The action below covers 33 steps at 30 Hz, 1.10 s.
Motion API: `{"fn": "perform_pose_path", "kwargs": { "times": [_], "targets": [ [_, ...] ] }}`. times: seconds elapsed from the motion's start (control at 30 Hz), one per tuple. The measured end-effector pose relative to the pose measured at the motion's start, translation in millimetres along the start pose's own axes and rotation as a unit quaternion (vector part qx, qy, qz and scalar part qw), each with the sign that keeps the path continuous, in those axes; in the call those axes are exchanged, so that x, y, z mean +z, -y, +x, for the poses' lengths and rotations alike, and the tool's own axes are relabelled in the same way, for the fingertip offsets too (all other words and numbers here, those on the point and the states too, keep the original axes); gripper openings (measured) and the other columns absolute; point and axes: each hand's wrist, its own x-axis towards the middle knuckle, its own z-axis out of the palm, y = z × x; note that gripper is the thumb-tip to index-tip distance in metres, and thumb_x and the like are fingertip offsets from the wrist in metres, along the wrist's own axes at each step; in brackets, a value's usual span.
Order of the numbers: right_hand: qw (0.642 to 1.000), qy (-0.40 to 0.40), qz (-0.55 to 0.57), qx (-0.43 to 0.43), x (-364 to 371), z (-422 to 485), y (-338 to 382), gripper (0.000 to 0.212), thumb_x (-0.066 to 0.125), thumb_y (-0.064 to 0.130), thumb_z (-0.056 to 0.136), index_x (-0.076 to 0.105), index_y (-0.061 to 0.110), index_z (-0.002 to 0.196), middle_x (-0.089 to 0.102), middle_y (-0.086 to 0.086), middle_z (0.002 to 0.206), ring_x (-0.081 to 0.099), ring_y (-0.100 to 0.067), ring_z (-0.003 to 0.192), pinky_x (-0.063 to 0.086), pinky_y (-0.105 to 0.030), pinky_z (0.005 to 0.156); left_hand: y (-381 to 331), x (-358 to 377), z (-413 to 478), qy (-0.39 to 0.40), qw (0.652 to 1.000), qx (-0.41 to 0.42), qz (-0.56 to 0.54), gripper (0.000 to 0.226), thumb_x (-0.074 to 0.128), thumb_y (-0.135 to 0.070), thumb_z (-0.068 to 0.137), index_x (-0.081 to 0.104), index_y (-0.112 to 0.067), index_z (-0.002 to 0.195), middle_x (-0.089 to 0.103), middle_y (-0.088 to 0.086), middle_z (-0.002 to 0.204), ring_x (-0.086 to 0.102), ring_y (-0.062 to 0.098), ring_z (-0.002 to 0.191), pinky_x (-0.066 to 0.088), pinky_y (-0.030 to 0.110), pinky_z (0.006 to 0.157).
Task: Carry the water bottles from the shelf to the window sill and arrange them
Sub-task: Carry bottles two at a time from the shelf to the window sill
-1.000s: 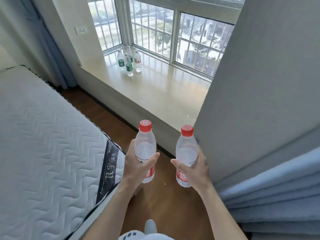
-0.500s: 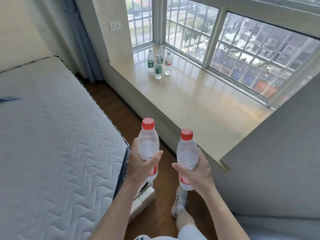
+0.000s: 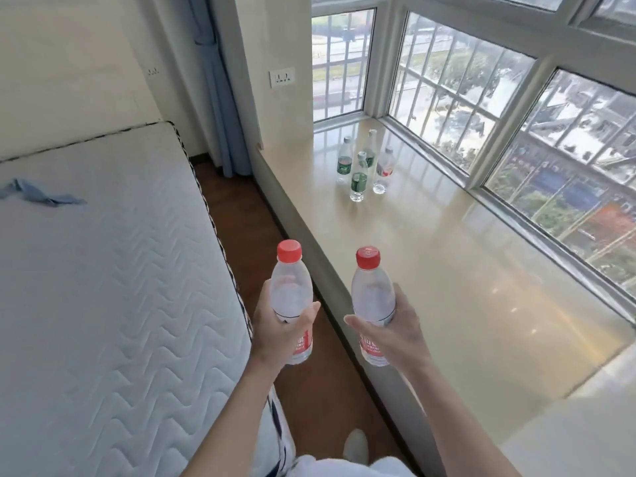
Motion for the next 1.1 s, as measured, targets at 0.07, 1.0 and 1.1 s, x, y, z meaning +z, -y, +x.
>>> {"fn": "perform_pose_path", "kwargs": {
  "times": [0.07,1.0,1.1],
  "targets": [
    [1.000,0.009,0.004,0.000,-7,38,-1,0.056,0.087,0.056,0.058,0.056,0.046,0.104,0.067,0.022,0.095,0.068,-0.003,0.089,0.057,-0.028,0.075,-3,16,27,-0.010,1.000,-0.005,0.005,0.052,0.077,-0.043,0.067,0.049,-0.047,0.111,0.060,-0.021,0.103,0.057,-0.006,0.102,0.046,0.010,0.075],
    [0.996,0.081,0.014,0.018,185,401,78,0.057,0.086,0.054,0.057,0.059,0.037,0.104,0.069,0.009,0.093,0.069,-0.010,0.087,0.061,-0.041,0.081,31,-63,408,-0.097,0.995,-0.008,0.017,0.058,0.076,-0.045,0.066,0.043,-0.066,0.109,0.051,-0.048,0.099,0.049,-0.020,0.105,0.039,-0.007,0.068],
    [0.996,0.081,0.033,0.013,221,446,99,0.058,0.088,0.050,0.060,0.060,0.033,0.108,0.071,0.004,0.095,0.071,-0.017,0.091,0.061,-0.046,0.083,30,-86,463,-0.093,0.995,0.004,0.021,0.064,0.076,-0.046,0.066,0.037,-0.077,0.106,0.049,-0.051,0.099,0.048,-0.023,0.105,0.035,-0.010,0.067]
  ]
}}
